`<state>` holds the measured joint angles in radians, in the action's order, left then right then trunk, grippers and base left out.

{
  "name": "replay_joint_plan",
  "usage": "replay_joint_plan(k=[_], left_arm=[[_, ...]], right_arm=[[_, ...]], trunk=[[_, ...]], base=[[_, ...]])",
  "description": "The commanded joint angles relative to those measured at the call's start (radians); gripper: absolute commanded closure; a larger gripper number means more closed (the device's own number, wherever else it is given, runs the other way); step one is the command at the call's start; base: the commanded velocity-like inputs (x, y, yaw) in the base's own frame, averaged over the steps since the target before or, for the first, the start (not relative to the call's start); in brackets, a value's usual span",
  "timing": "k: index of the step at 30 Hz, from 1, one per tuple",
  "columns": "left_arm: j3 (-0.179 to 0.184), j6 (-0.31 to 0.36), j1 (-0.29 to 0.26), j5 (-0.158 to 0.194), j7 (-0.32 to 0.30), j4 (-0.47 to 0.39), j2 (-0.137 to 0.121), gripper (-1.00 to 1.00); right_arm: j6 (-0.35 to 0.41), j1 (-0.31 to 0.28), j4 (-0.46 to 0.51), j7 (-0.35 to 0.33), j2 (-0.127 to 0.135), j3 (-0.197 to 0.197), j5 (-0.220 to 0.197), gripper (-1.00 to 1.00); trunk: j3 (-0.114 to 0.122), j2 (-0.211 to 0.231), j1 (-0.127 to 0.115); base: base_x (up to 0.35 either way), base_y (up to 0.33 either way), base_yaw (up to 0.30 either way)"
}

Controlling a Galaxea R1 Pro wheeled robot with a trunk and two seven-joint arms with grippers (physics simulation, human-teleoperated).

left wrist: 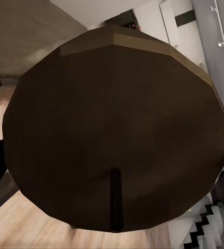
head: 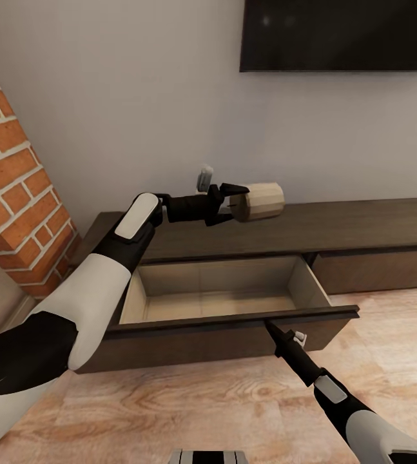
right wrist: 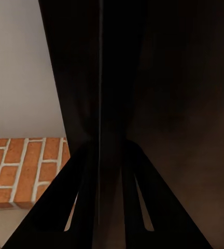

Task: Place each of the two pumpkins and all three candles from the living room inside a cabinet in the living room (use any cabinet), then make sure every cabinet is closed, and position the cauldron so it is next to a table in the living room.

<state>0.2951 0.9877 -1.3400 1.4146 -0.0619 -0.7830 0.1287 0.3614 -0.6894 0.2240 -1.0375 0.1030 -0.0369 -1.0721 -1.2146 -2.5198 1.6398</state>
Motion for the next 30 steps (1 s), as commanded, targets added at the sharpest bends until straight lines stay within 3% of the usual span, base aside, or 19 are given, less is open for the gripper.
replay_joint_plan(k=[1, 30], left_arm=[[0.000, 0.002, -0.001, -0.003, -0.007, 0.001, 0.000, 1.00], [0.002, 0.002, -0.001, -0.003, -0.006, 0.001, 0.000, 1.00]], right_arm=[[0.022, -0.001, 0.000, -0.050, -0.014, 0.028, -0.003, 1.00], [0.022, -0.001, 0.002, -0.050, -0.015, 0.028, -0.003, 1.00]], trunk=[[-0.001, 0.000, -0.001], [-0.001, 0.000, -0.001]], base=[[-0.093, 0.000, 0.000], [-0.019, 0.000, 0.000]])
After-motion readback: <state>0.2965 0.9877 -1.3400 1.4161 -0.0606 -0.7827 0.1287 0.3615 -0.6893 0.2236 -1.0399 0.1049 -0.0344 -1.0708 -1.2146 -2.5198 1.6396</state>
